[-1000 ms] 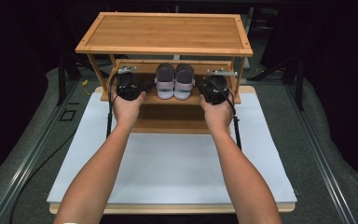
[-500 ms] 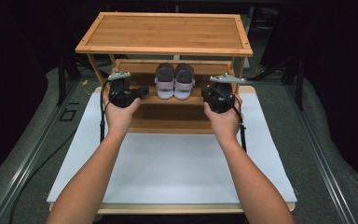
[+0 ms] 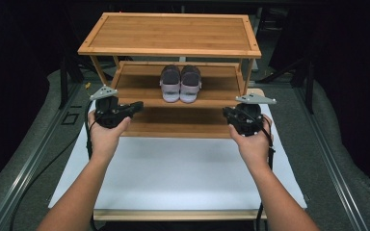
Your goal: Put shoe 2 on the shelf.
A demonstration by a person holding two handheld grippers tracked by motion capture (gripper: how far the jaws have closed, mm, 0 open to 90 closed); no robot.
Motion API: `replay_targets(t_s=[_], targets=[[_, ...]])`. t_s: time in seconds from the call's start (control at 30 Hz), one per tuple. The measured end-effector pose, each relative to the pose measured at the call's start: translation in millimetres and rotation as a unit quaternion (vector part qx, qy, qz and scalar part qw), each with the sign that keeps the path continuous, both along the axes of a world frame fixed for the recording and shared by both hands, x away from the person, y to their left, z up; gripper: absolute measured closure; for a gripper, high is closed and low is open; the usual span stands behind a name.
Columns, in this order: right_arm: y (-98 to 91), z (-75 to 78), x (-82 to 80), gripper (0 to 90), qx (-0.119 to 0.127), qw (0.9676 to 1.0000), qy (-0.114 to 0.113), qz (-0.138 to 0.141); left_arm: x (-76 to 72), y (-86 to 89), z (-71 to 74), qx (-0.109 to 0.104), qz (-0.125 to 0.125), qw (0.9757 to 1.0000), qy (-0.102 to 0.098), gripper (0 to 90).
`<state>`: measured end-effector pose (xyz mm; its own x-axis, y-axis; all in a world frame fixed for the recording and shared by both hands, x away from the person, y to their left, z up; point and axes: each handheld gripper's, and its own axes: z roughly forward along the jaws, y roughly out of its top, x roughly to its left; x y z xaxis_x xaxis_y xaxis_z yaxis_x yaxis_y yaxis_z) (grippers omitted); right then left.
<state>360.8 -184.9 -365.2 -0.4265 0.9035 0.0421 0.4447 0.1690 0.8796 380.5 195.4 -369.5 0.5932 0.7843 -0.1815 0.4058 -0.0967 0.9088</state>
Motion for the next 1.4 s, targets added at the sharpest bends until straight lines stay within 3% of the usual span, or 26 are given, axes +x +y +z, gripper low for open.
replay_targets(t_s=[0.03,0.13,0.17,0.2,0.23,0.27,0.3,0.37,0.4,0.5,0.57,0.63,0.77,0.97,1.07,1.17,1.33,1.37,1.4], targets=[[-2.4,-4.4,-5.1,83.4,-0.005,0.9999,-0.001,-0.015,-2.8,0.6,-2.2,0.0,0.0,1.0,-0.001,85.5],[-7.8,-13.6,-14.8,81.1,-0.009,0.9999,0.005,-0.009,-13.4,4.8,-10.9,0.004,-0.001,1.0,-0.005,82.3],[-8.4,-16.7,-18.7,79.3,-0.017,0.9997,0.004,-0.02,-17.2,6.4,-14.2,0.001,0.0,1.0,-0.009,81.0],[-10.7,-20.0,-21.4,77.6,-0.009,0.9999,0.006,-0.001,-20.6,8.0,-17.7,0.001,-0.002,0.9999,-0.01,79.1],[-10.7,-22.7,-26.2,75.9,-0.022,0.9995,0.002,-0.021,-24.2,9.3,-21.8,0.001,-0.003,0.9999,-0.012,77.2],[-13.8,-26.7,-28.1,73.9,0.001,0.9999,0.004,0.012,-27.7,10.2,-26.0,0.003,-0.001,0.9999,-0.012,75.0],[-14.7,-30.1,-30.8,72.6,0.004,0.9998,0.007,0.016,-30.8,11.3,-30.4,0.005,0.0,0.9999,-0.012,73.2],[-13.1,-36.2,-38.4,67.9,-0.021,0.9995,0.004,-0.022,-36.4,13.2,-39.4,0.013,0.002,0.9999,-0.009,71.0],[-16.0,-41.2,-39.3,65.9,0.008,0.9998,0.004,0.017,-38.6,13.5,-44.0,0.014,0.003,0.9999,-0.008,68.7],[-15.7,-52.6,-49.8,63.3,-0.01,0.9998,0.003,-0.018,-44.5,16.4,-57.3,0.031,0.004,0.9995,-0.005,65.3],[-16.7,-60.7,-54.5,62.5,0.0,0.9999,0.003,-0.012,-47.4,18.6,-66.2,0.031,0.005,0.9995,-0.002,64.9],[-18.0,-68.9,-60.0,61.3,-0.005,0.9998,0.0,-0.017,-49.8,19.3,-74.8,0.039,0.002,0.9992,0.006,64.6],[-20.8,-84.8,-65.9,58.6,-0.006,0.9999,-0.004,-0.012,-56.4,22.2,-93.5,0.05,0.001,0.9986,0.013,62.0],[-25.3,-115.4,-69.3,53.2,-0.014,0.9999,-0.003,-0.006,-56.5,29.7,-114.8,0.047,0.009,0.9985,0.026,58.6],[-27.4,-129.1,-70.7,49.9,-0.011,0.9999,0.009,-0.007,-56.2,30.0,-124.4,0.055,0.007,0.9979,0.032,57.8],[-28.1,-137.1,-70.9,45.8,-0.013,0.9998,0.014,-0.011,-54.9,29.2,-133.2,0.071,0.002,0.9967,0.039,56.4],[-25.8,-146.1,-68.4,45.6,-0.018,0.9995,0.025,-0.005,-54.5,27.0,-145.6,0.079,0.009,0.9956,0.051,55.1],[-25.5,-149.0,-67.1,45.6,-0.012,0.9995,0.027,0.009,-54.2,25.9,-147.9,0.076,0.006,0.9954,0.057,55.0],[-23.6,-150.2,-67.5,45.6,-0.031,0.999,0.031,-0.006,-53.9,24.5,-149.6,0.079,0.003,0.995,0.061,55.1]])
